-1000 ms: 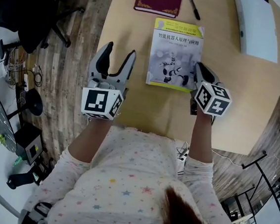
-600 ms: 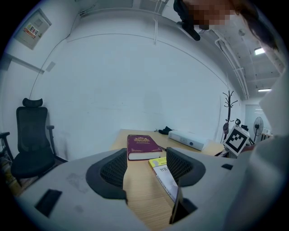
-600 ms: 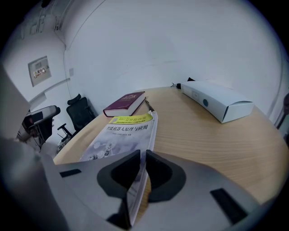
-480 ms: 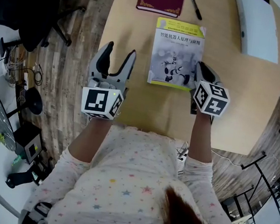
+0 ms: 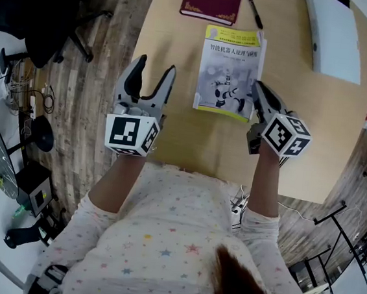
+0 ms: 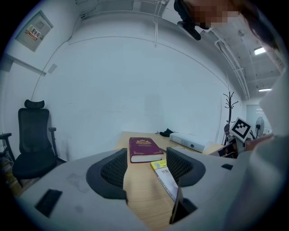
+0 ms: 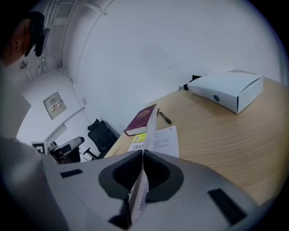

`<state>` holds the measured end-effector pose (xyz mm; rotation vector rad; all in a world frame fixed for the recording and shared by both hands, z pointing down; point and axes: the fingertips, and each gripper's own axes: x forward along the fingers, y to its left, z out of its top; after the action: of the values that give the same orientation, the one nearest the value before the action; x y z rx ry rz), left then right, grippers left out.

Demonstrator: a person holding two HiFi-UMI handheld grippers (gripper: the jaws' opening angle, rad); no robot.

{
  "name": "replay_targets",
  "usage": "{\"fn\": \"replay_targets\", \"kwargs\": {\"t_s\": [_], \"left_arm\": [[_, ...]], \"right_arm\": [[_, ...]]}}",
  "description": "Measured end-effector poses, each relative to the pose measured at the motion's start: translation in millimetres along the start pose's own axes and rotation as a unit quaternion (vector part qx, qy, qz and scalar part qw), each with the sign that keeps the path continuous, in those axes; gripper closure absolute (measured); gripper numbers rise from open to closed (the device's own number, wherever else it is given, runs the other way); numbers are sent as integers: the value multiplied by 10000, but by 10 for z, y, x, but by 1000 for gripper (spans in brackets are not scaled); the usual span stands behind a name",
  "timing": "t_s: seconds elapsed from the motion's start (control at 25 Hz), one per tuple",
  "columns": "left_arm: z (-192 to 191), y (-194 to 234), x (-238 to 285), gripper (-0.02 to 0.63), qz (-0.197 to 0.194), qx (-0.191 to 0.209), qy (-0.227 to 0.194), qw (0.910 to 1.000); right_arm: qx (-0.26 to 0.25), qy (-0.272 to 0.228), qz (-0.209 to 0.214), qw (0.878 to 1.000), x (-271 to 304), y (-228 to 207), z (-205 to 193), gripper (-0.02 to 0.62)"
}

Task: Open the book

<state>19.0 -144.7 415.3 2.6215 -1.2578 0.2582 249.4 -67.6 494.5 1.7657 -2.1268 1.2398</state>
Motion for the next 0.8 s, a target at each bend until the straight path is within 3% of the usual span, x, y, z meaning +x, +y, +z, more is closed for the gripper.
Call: {"fn": "replay_targets", "kwargs": {"t_s": [0.32,0.8], "left_arm": [[96,65,-140,336,135,16,-114,9998],[195,154,-408,336,325,41,-236,9992]], "right_arm": [[294,-76,633,9975,4,314,63,581],[358,-81,975,9946,45,566,103,581]]}}
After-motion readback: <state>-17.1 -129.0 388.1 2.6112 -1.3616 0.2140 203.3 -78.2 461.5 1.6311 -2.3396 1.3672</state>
